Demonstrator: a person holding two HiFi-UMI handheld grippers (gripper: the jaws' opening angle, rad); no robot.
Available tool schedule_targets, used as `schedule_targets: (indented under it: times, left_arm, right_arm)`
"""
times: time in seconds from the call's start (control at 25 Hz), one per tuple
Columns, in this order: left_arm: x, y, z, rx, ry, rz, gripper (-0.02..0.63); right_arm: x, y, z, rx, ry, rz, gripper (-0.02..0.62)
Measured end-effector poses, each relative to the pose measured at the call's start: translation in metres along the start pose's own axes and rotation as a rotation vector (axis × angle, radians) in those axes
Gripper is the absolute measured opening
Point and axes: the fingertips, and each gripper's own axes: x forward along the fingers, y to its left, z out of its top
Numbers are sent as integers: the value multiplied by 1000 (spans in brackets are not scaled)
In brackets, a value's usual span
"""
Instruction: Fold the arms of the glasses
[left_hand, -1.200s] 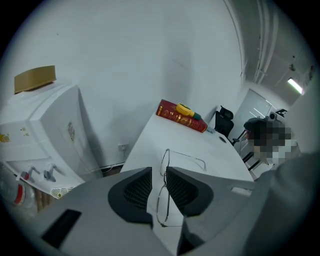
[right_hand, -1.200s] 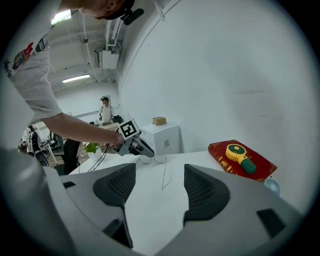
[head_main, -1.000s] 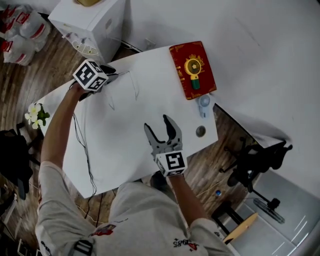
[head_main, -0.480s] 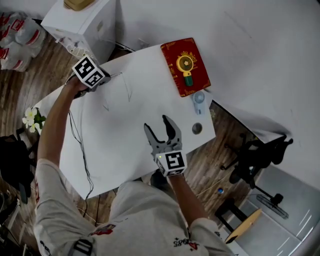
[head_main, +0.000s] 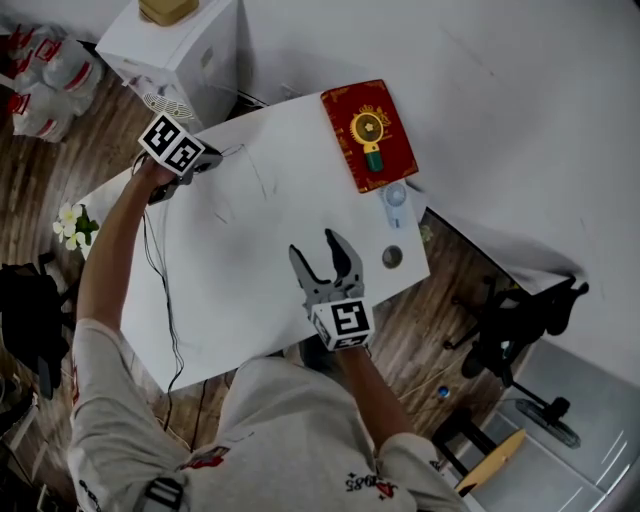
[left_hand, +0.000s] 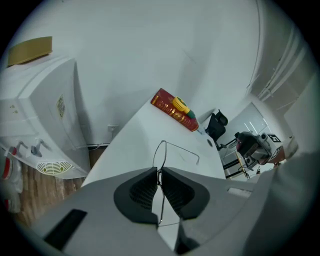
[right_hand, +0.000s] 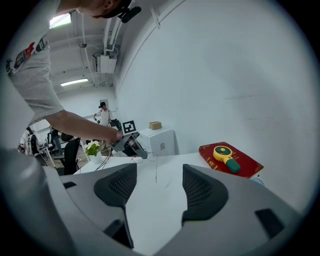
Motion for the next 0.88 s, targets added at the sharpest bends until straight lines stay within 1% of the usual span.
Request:
schedule_targets:
  times: [0.08,0.2,0.4,0.52,0.6,0.68,0.76,0.88]
  left_arm:
    - [-7,-15,-3,-26,-33,-14,26]
    - [-17,-38,-8,-64,-70,-14,26]
    - [-38,-76,-10,-116,-142,30,26]
    - [-50,-106,-11,-154,-189,54,26]
    - [-56,-127,-14,-193,-229,66,26]
    - [-59,-149,-19,-235,-276,71,25]
    - [-60,-171,-21,-269,-330,68,25]
    - [-58,-204,-25,-318,-401,50,25]
  right_arm:
    - [-4,1,1,-18,-28,24,275]
    - [-9,3,11,-5,-57,63,273]
    - [-20,-2,28,18,-97,125,272]
    - [-30,-5,41,48,-122,174,272]
    - [-35,-6,43,90,-119,233,264]
    - [-39,-6,37,136,-79,323,252]
    - [-43,-5,33,157,-37,409,242]
    - [-57,-8,33,203,-22,489,223]
